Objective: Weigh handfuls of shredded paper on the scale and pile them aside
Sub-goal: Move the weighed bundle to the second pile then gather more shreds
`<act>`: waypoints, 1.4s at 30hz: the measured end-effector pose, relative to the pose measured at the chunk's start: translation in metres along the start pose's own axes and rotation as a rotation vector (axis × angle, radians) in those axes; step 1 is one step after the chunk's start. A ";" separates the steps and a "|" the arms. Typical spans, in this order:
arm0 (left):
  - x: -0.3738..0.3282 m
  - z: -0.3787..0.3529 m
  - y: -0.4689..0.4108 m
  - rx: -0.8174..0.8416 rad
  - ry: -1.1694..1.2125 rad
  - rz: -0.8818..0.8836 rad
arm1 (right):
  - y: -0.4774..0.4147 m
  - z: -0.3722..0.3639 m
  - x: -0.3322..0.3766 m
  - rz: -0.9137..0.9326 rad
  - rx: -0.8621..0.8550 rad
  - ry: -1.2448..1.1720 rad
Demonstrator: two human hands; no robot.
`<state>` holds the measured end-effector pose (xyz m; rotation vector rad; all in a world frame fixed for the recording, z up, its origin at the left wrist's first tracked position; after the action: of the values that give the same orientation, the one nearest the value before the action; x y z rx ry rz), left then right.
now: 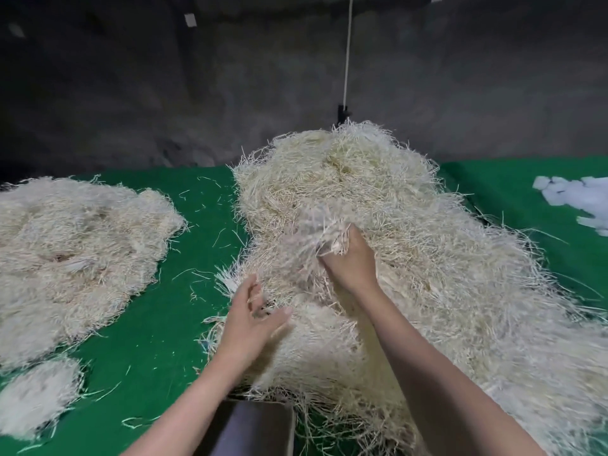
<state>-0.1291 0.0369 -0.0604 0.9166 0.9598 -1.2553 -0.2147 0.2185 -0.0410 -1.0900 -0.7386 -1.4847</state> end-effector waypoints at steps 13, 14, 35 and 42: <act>-0.056 -0.032 -0.039 0.231 -0.261 -0.076 | 0.021 0.052 0.029 -0.105 0.866 -0.352; -0.055 -0.027 -0.036 0.202 -0.219 -0.036 | 0.009 0.060 0.025 -0.070 0.802 -0.306; -0.039 -0.035 -0.033 0.237 0.392 0.195 | 0.051 0.093 0.007 0.197 0.024 -0.291; -0.068 -0.079 -0.020 0.384 0.631 0.312 | 0.063 0.129 0.050 0.181 0.036 -0.418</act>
<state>-0.1592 0.1322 -0.0240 1.7610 1.0138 -0.9015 -0.1218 0.3009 0.0469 -1.4211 -0.9220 -1.0980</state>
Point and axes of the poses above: each hand's wrist, its own y-axis away from the middle knuckle, its own z-axis out of the back of the hand, x = y × z, the point moved 4 cm from there along -y, towards the middle knuckle, and after that the axes turned 1 degree about -x, right-handed, at the moved point
